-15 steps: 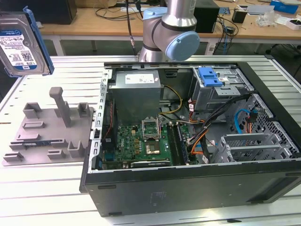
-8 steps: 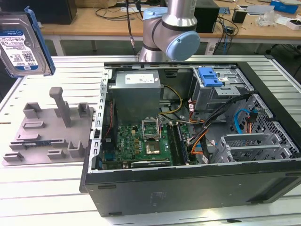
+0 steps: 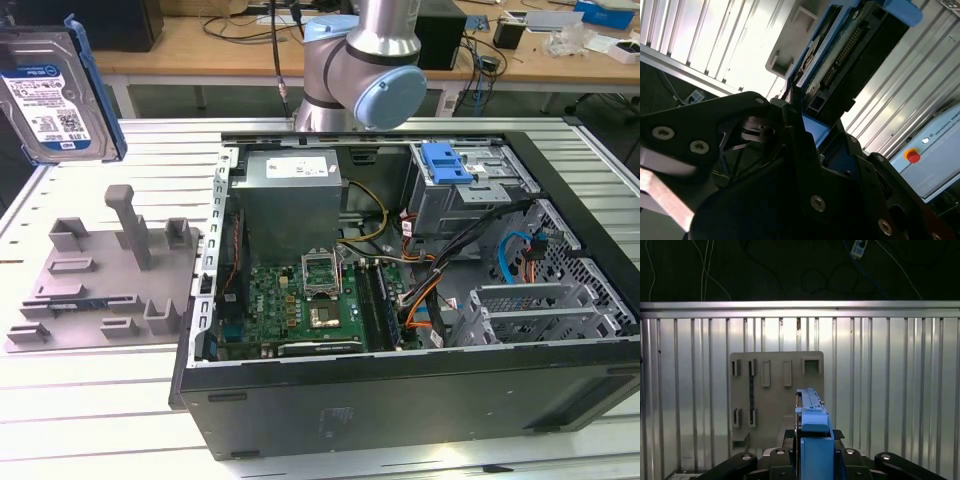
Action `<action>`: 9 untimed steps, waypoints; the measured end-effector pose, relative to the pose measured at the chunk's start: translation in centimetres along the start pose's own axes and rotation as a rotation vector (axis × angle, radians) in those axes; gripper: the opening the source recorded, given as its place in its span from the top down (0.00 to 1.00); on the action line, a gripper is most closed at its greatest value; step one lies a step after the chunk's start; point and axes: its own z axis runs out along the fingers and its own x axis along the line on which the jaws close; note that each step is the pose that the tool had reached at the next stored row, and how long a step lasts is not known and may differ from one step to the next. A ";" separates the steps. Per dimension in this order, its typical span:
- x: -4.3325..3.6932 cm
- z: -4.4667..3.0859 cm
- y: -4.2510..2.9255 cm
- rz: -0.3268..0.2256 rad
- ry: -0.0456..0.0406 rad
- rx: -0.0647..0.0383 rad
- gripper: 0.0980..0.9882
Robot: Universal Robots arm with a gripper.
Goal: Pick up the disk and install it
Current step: 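Pick up the disk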
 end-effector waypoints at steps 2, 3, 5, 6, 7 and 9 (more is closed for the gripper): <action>0.07 -0.03 -0.32 0.001 0.0001 0.000 0.70; 0.10 -0.04 -0.51 0.001 0.0001 0.000 0.70; 0.17 -0.07 -0.93 0.002 0.0001 0.000 0.70; 0.21 -0.07 -1.14 0.002 0.0001 0.000 0.70; 0.26 -0.08 -1.36 0.002 0.0001 0.000 0.70; 0.37 -0.08 -1.80 0.002 0.0000 0.000 0.70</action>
